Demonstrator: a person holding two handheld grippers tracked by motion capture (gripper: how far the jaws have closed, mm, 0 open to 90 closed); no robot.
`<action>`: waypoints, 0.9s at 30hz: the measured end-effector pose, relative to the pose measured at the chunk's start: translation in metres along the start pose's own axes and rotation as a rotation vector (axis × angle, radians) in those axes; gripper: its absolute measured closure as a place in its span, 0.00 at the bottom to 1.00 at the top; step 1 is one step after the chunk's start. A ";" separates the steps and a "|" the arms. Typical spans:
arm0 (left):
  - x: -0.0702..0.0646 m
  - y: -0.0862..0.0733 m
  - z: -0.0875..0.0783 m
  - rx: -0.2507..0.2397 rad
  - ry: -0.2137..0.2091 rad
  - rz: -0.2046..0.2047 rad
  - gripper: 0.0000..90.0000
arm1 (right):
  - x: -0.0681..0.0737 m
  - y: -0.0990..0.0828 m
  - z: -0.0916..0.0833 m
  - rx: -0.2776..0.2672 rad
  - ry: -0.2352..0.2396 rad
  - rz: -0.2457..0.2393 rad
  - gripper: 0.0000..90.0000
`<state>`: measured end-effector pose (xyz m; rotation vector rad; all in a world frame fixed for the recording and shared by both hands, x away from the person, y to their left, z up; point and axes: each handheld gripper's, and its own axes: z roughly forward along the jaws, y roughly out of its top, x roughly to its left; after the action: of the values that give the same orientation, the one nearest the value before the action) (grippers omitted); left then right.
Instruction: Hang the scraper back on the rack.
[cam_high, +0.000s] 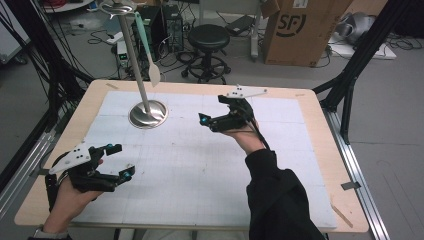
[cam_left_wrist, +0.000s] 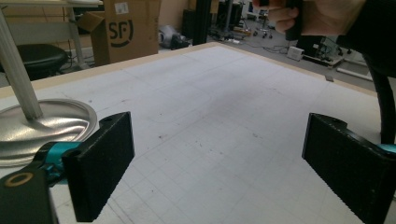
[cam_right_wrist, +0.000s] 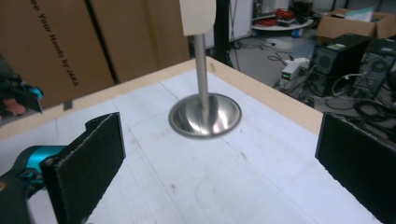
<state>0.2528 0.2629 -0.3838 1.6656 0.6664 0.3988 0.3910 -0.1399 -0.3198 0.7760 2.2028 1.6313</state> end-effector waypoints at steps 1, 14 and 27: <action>0.000 0.000 0.000 0.001 0.000 -0.001 0.11 | -0.001 -0.005 -0.005 -0.006 0.001 0.008 0.00; -0.002 -0.002 0.001 -0.032 0.053 0.050 0.12 | 0.003 -0.046 -0.050 -0.073 0.039 0.032 0.00; 0.005 -0.005 -0.004 -0.078 0.102 0.031 0.11 | -0.001 -0.091 -0.100 -0.087 -0.013 0.038 0.00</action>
<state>0.2530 0.2696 -0.3880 1.5914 0.6926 0.5283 0.3164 -0.2391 -0.3747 0.8067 2.1050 1.7227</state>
